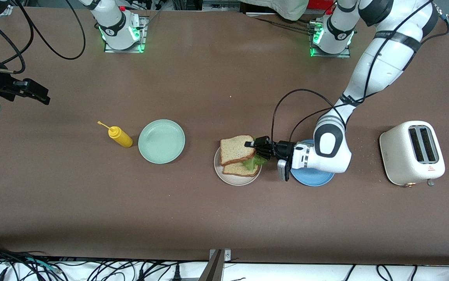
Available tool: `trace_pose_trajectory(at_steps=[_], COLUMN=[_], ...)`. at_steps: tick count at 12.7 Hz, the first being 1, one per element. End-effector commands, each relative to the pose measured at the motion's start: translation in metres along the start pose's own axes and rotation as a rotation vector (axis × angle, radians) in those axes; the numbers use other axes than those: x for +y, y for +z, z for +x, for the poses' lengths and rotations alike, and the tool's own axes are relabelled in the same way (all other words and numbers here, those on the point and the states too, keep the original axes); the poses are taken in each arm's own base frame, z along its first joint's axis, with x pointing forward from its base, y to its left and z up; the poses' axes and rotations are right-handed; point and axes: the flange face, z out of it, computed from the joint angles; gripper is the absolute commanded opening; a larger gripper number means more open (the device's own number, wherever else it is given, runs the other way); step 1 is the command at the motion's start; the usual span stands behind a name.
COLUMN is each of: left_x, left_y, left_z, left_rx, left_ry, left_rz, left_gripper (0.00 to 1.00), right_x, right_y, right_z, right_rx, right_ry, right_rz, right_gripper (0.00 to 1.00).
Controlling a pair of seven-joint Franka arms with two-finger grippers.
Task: Make sandwich in beige plate with both arms
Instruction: 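Lower the bread slice onto the lettuce on the beige plate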
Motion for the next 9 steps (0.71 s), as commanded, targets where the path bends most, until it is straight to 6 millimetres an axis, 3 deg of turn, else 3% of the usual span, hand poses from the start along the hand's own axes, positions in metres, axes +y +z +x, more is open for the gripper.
trace_pose_trajectory(at_steps=[1,9], left_x=[0.001,0.007], left_y=[-0.001,-0.022], left_z=[0.008,0.019], left_rx=[0.026,0.061], left_ry=[0.039,0.049], left_rz=[-0.005,0.045], left_gripper=[0.0,0.0], right_x=[0.001,0.0], right_y=[-0.003,0.0], right_z=[-0.001,0.001], right_rx=[0.0,-0.005], right_ry=[-0.013,-0.013], right_rz=[0.021,0.02], right_gripper=[1.0,1.0])
